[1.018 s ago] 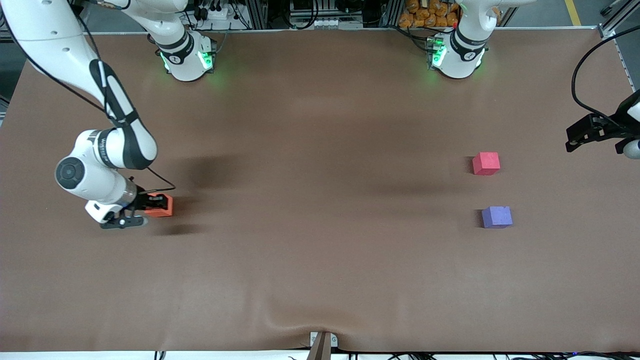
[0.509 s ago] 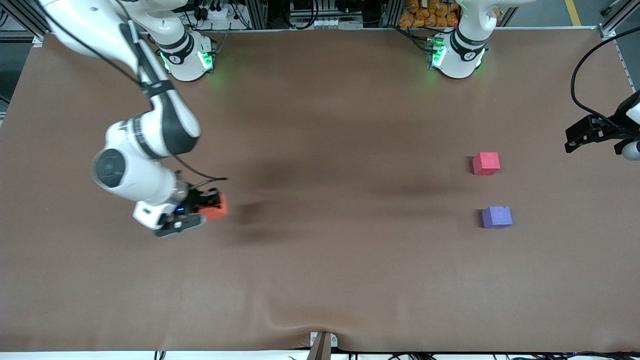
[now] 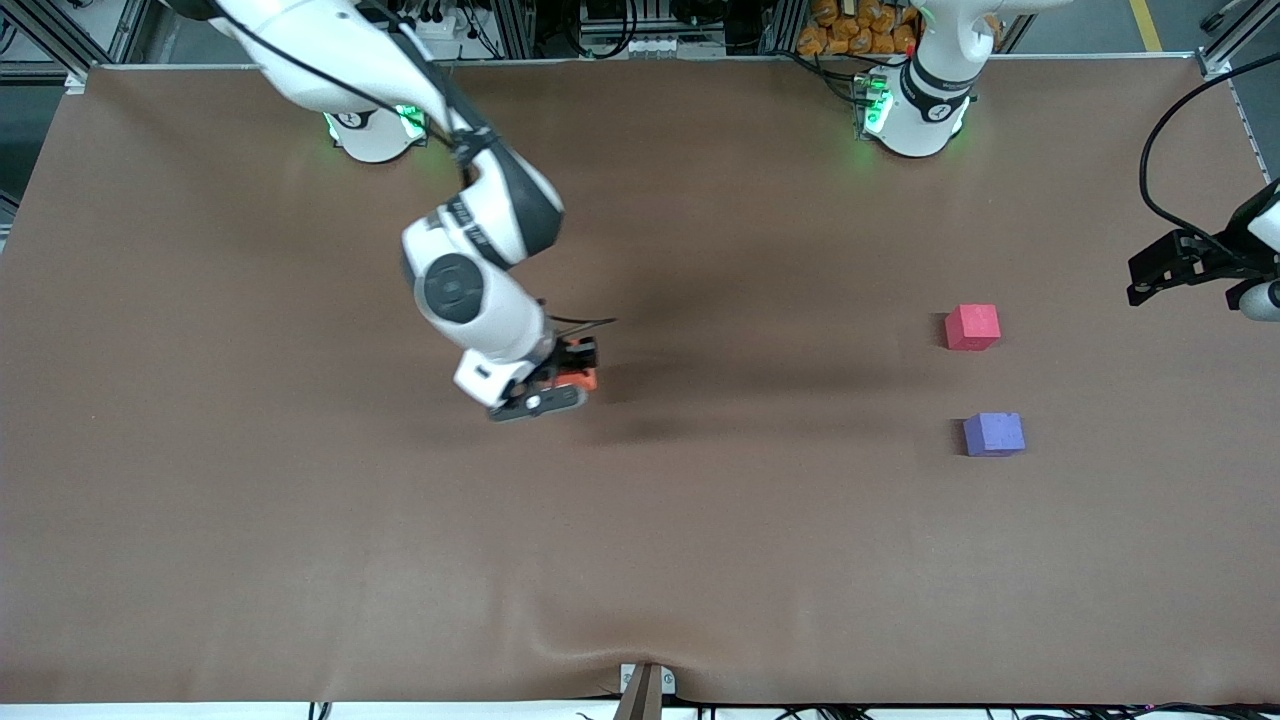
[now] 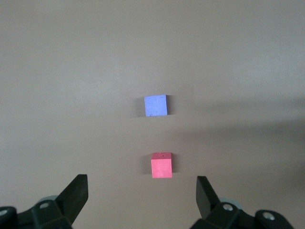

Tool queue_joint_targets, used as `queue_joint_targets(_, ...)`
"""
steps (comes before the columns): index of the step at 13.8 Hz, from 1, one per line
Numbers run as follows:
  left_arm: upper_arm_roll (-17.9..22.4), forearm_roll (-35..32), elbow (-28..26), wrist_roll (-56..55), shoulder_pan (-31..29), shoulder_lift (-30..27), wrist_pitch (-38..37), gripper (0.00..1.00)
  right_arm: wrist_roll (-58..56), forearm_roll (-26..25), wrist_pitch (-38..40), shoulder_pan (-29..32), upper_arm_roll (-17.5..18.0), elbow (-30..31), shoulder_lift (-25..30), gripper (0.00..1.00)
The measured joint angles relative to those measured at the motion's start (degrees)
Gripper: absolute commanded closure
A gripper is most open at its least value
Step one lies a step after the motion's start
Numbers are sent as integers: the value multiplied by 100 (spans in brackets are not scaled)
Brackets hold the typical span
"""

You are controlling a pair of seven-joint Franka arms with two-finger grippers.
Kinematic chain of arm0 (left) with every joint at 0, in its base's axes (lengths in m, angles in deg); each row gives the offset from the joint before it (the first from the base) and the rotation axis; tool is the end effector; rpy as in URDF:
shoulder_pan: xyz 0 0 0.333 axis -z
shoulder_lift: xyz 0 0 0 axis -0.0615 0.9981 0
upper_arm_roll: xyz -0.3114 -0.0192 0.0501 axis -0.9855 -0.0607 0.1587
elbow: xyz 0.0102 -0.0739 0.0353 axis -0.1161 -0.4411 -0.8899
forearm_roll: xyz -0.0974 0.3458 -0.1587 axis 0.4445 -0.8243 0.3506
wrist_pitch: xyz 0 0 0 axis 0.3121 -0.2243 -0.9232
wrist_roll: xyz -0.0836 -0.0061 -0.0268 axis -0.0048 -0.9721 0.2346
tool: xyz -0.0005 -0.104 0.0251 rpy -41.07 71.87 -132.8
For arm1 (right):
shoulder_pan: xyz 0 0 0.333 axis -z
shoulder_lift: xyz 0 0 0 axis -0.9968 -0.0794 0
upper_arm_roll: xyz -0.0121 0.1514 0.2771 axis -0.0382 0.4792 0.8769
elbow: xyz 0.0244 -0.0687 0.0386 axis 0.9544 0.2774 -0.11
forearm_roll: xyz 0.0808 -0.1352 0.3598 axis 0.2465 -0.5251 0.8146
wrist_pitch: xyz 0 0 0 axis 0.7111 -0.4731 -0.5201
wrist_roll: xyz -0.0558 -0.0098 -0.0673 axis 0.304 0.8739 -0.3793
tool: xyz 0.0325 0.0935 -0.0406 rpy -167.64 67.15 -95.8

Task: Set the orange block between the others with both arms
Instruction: 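Carry the orange cube toward the table middle with the right gripper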

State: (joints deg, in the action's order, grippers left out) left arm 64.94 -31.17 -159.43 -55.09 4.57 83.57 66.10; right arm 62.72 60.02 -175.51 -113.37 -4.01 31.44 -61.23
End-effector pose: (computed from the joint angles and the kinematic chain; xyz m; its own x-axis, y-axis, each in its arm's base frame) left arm 0.5764 0.0012 0.6144 0.9950 -0.0906 0.0430 -0.0878 -0.9942 -0.0622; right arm 0.5549 0.4076 0.2915 0.9895 0.1389 -0.0403 0.1292 -0.9742 -0.1851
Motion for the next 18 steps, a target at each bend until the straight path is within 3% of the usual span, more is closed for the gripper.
queue_joint_targets(5, 1, 128, -1, 0, -1, 65, 0, 0, 1844, -1006, -129, -689, -15, -147, -511, 100)
queue_joint_targets(12, -12, 391, -4, 3, 18, 264, -2, 0, 1984, -1086, -451, -764, -41, -200, -868, 99)
queue_joint_targets(13, -15, 410, -4, 5, 25, 299, -2, 0, 1984, -1091, -480, -773, -42, -202, -891, 81)
queue_joint_targets(14, -21, 416, -4, 5, 41, 320, -2, 0, 1984, -1093, -480, -773, -42, -205, -891, 33)
queue_joint_targets(15, -33, 419, -4, -2, 57, 326, -2, 0, 1985, -1093, -480, -773, -42, -206, -892, 0)
queue_joint_targets(18, -79, 437, -1, -324, 239, 333, -2, 0, 1985, -1093, -525, -774, -47, -223, -914, 0)
